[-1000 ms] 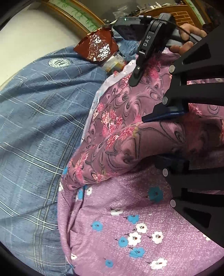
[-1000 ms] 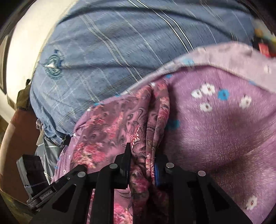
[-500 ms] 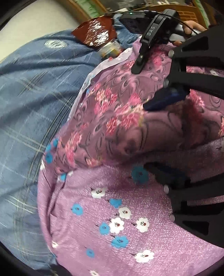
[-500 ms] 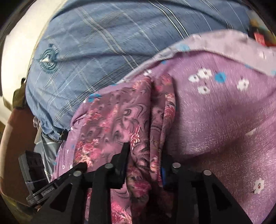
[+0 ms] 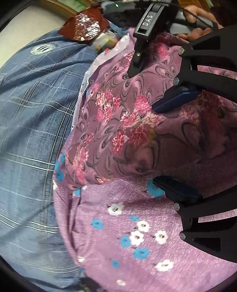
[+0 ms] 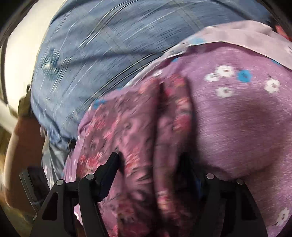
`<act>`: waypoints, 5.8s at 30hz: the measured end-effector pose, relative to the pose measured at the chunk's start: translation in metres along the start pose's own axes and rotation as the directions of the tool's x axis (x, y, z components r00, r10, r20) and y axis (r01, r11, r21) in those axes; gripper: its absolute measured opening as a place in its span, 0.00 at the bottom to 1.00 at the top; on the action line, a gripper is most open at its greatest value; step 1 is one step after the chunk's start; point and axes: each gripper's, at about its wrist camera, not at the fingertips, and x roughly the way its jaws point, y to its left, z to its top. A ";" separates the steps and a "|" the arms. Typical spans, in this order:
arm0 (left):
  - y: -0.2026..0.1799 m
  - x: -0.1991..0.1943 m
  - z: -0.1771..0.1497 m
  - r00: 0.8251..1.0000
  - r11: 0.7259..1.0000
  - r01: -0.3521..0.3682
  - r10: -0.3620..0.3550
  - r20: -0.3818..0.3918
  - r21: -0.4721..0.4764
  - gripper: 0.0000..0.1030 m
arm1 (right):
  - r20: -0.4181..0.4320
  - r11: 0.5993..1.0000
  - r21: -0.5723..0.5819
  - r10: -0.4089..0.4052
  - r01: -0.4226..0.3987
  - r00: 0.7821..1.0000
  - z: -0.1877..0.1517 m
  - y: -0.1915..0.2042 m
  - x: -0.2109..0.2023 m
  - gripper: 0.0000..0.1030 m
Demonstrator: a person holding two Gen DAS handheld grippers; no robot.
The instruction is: Fold small clothes
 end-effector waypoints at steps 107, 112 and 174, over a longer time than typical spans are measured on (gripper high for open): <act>0.038 -0.060 -0.018 0.999 0.999 0.043 -0.043 0.025 -0.001 0.34 | 0.130 0.993 -0.048 -0.099 0.106 0.986 0.000 0.054 -0.030 0.67; 0.036 -0.064 -0.017 0.996 0.998 0.056 -0.056 0.063 0.015 0.27 | 0.044 0.988 -0.061 -0.140 0.142 0.989 -0.002 0.057 0.006 0.32; 0.140 -0.246 -0.104 0.952 0.977 -0.214 0.208 0.224 0.005 0.52 | 0.206 0.946 -0.308 -0.034 0.098 0.978 -0.103 0.182 -0.031 0.41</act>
